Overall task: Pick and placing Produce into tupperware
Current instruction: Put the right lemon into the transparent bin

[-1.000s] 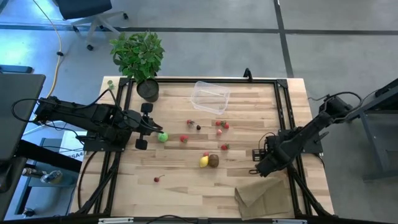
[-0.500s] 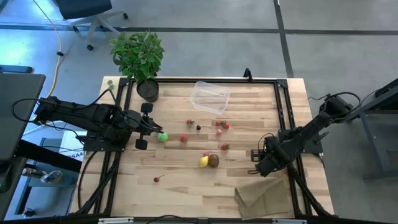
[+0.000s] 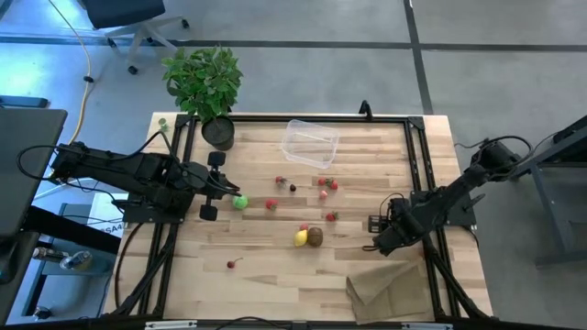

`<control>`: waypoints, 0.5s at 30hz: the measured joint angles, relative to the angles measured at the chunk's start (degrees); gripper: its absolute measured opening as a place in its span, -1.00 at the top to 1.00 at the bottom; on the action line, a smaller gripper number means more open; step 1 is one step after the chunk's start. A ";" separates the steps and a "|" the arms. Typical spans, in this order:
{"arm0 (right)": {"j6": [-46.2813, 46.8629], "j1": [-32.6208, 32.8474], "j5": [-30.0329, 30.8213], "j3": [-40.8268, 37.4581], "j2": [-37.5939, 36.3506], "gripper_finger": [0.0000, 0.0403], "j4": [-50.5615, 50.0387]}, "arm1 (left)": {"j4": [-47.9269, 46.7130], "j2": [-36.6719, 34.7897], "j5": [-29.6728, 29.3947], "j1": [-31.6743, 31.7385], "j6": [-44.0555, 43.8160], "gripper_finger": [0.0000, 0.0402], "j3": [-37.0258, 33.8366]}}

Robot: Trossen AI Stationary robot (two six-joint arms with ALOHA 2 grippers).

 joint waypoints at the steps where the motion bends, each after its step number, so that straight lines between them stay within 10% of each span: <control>1: 0.04 0.00 0.03 0.00 0.00 0.11 0.04 | 0.01 0.00 0.00 0.00 -0.01 0.99 0.00; 15: 3.21 -1.36 2.00 0.02 0.00 0.00 0.39 | 0.00 0.00 0.00 0.00 0.00 0.99 0.00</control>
